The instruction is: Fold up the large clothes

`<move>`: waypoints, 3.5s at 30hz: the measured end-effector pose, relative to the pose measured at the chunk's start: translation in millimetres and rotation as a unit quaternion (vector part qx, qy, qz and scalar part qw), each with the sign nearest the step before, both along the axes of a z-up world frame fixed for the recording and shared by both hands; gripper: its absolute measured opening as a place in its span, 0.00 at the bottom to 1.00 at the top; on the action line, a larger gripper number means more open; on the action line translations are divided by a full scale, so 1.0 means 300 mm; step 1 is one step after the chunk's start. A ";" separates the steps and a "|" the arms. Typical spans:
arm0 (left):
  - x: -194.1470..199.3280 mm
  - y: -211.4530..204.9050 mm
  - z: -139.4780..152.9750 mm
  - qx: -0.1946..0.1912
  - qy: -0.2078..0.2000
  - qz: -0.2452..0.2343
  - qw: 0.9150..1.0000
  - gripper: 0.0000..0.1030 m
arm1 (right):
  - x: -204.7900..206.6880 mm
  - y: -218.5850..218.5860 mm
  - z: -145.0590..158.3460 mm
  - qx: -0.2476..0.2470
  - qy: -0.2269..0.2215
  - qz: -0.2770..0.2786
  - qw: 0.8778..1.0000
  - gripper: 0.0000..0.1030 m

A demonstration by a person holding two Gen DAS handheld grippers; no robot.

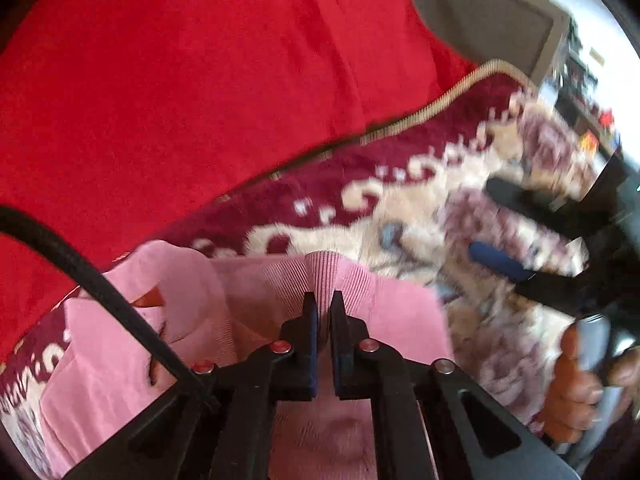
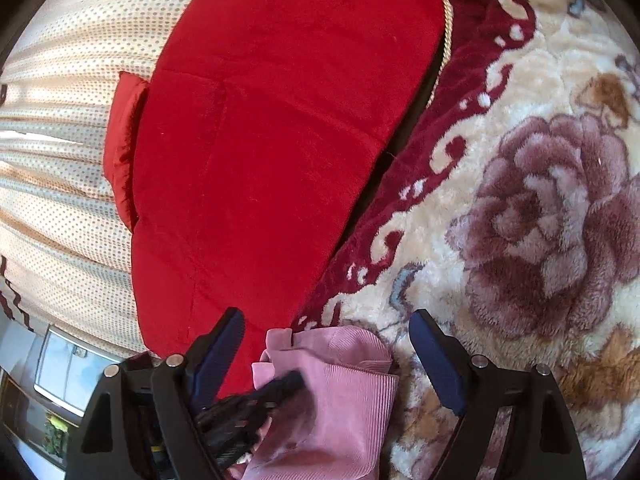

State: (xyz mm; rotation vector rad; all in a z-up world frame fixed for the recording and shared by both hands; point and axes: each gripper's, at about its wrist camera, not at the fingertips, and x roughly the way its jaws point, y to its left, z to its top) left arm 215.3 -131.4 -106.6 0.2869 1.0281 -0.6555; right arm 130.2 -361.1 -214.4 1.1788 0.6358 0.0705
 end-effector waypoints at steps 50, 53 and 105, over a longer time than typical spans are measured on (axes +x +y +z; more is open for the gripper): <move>-0.794 1.923 -0.270 -0.284 0.058 0.697 0.656 0.56 | -0.085 0.693 0.162 -0.245 -0.065 0.288 0.923 0.71; -0.767 1.935 -0.303 -0.287 0.054 0.701 0.650 0.55 | -0.073 0.688 0.152 -0.245 -0.059 0.287 0.924 0.71; -0.431 0.941 0.084 0.030 -0.098 0.381 0.919 0.83 | 0.010 0.520 0.108 -0.233 0.019 0.241 0.942 0.72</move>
